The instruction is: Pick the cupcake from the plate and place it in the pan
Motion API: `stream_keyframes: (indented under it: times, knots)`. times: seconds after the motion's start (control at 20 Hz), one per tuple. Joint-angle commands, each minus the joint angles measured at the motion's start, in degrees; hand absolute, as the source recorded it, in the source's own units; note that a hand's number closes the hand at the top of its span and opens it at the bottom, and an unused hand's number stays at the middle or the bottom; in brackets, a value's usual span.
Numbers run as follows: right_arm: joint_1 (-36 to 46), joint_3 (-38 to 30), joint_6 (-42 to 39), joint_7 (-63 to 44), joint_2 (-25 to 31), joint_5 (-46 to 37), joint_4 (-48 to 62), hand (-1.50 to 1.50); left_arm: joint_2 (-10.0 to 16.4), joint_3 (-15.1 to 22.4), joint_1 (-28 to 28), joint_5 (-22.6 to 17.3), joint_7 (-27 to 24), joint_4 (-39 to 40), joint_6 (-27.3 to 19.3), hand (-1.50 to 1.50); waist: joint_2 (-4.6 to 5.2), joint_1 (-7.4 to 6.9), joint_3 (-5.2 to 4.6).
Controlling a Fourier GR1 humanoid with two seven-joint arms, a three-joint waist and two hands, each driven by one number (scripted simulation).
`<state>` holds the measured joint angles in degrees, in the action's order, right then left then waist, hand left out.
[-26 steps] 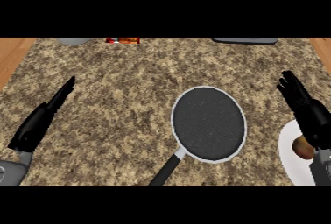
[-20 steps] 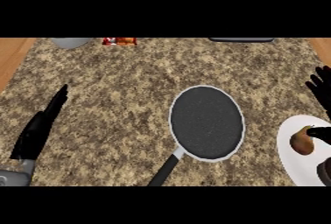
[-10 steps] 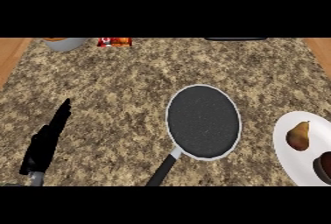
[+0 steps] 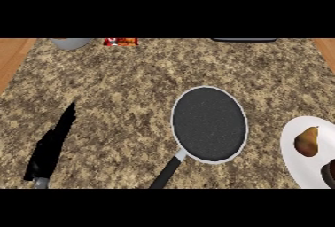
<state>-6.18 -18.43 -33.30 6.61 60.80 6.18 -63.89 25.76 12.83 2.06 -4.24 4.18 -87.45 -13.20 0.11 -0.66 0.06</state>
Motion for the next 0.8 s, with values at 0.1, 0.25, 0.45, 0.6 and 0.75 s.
stream_keyframes:
  times: [0.1,0.25,0.45,0.6,0.75]
  knots:
    - [7.0,6.4,-9.2,-4.0,1.9,-1.6,-2.4,-1.5,-0.2,-0.4,-0.7,0.6,2.8,-1.8,0.7,0.0,-0.01,-0.36,-0.06]
    - [7.9,7.0,-10.5,-5.2,1.6,-4.1,-3.2,-1.5,-1.3,0.0,1.8,2.8,2.6,-3.9,-0.4,0.0,-0.14,0.21,-0.05]
    - [16.9,10.2,-13.1,-15.0,-0.5,-4.5,-0.4,-1.5,-2.6,-0.4,0.2,3.1,2.4,-1.7,1.0,0.0,0.01,-0.09,-0.07]
    - [14.4,13.2,-13.3,-18.6,-3.6,-5.4,-6.5,-1.5,-2.8,-1.6,1.9,2.5,0.3,-1.3,1.7,0.0,-0.14,0.48,-0.11]
    - [17.4,13.1,-16.2,-22.5,-3.1,-6.0,-7.1,-1.5,-3.9,-1.3,1.0,4.7,3.2,-2.2,0.7,0.0,-0.13,0.45,-0.09]
